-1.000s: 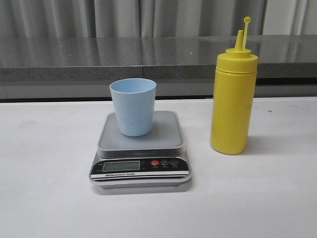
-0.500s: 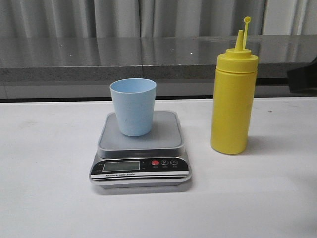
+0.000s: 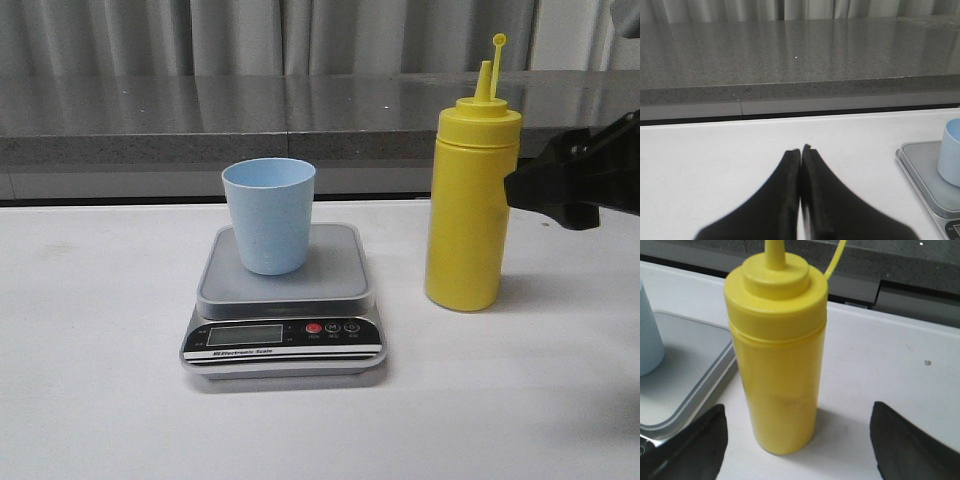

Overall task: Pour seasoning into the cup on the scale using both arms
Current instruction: 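Move the right gripper to the yellow bottle and close around it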

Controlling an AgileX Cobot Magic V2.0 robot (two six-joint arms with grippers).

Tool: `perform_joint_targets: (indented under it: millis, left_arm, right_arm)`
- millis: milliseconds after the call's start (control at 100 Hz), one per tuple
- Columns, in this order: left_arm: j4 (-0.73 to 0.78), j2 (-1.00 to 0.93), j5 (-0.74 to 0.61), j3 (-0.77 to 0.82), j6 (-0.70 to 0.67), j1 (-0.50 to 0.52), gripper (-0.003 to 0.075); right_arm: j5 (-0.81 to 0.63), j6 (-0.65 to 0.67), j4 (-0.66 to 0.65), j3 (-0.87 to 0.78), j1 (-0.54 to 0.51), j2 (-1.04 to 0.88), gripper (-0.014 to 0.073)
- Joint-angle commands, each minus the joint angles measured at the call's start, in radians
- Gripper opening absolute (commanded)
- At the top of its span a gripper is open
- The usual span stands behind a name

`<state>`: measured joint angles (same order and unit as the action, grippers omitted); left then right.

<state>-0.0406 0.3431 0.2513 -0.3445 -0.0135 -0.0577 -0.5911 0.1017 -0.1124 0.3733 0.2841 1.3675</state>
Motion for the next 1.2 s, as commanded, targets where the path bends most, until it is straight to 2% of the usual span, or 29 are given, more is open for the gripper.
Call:
perform_joint_targets:
  millis: [0, 410, 880, 1190]
  left_arm:
    - [-0.008, 0.007, -0.089, -0.024, -0.001, 0.002, -0.0018]
    - [-0.008, 0.007, -0.089, -0.024, -0.001, 0.002, -0.0018]
    - [-0.008, 0.007, -0.089, -0.024, -0.001, 0.002, -0.0018]
    - [-0.008, 0.007, -0.089, -0.024, -0.001, 0.002, -0.0018]
  right_arm:
    - [-0.151, 0.003, -0.019, 0.029, 0.001, 0.017, 0.0588]
    - [-0.347, 0.003, -0.04, 0.029, 0.001, 0.197, 0.0588]
    - [-0.532, 0.003, -0.04, 0.029, 0.001, 0.307, 0.0588]
    - [-0.556, 0.003, -0.04, 0.054, 0.001, 0.357, 0.0588]
